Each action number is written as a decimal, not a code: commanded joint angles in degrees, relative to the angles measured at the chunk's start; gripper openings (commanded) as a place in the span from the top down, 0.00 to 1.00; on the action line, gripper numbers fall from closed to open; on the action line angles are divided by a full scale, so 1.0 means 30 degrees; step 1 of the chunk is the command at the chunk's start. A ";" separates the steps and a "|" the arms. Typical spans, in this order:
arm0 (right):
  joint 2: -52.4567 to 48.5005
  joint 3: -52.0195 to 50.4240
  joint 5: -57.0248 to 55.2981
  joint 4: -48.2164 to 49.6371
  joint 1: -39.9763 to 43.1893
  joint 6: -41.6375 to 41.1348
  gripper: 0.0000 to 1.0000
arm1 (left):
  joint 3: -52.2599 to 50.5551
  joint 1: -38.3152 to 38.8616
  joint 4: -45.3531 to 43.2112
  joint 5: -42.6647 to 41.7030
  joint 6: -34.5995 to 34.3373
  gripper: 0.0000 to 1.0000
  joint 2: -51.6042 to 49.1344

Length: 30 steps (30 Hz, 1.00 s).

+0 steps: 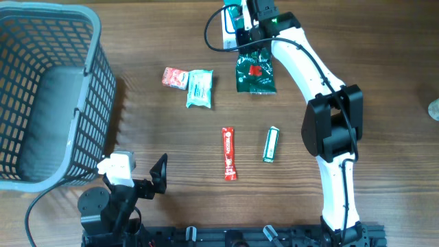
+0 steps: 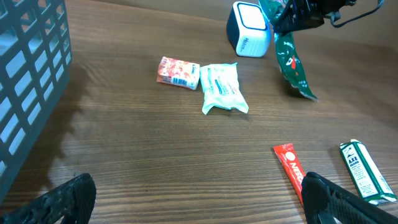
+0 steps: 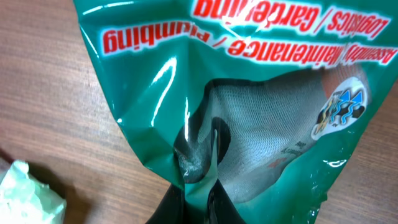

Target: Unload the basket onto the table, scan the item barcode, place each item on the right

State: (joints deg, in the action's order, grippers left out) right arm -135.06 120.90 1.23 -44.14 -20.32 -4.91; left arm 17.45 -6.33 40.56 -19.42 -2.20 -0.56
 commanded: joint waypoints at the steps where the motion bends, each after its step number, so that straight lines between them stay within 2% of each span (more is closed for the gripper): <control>1: -0.0852 0.0503 -0.0255 0.0153 -0.0168 -0.0437 0.96 | -0.0102 -0.0095 -0.0058 -0.0168 0.0299 0.00 0.0058; 11: -0.1800 0.0525 0.0372 -0.0707 -0.0240 -0.0364 0.96 | -0.0102 -0.0095 -0.0058 -0.0168 0.0299 0.00 0.0058; 15: -0.1188 0.1253 0.0350 -0.2528 -0.0066 -0.0729 0.96 | -0.0102 -0.0095 -0.0058 -0.0168 0.0299 0.00 0.0058; 19: 0.0721 0.2273 -0.2528 -0.4583 0.0809 -0.2805 0.96 | -0.0102 -0.0095 -0.0051 -0.0168 0.0299 0.00 0.0058; 25: 0.1945 0.2200 -0.4000 -0.6972 0.4022 -0.3942 0.96 | -0.0102 -0.0095 -0.0058 -0.0168 0.0299 0.00 0.0058; 30: 0.1239 0.0998 -0.4000 -0.6535 0.9005 -0.3854 0.96 | -0.0102 -0.0095 -0.0058 -0.0168 0.0299 0.00 0.0058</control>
State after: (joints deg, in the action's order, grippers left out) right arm -130.02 125.60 -8.97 -64.90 0.97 -15.42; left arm 17.45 -6.33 40.53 -19.42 -2.22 -0.56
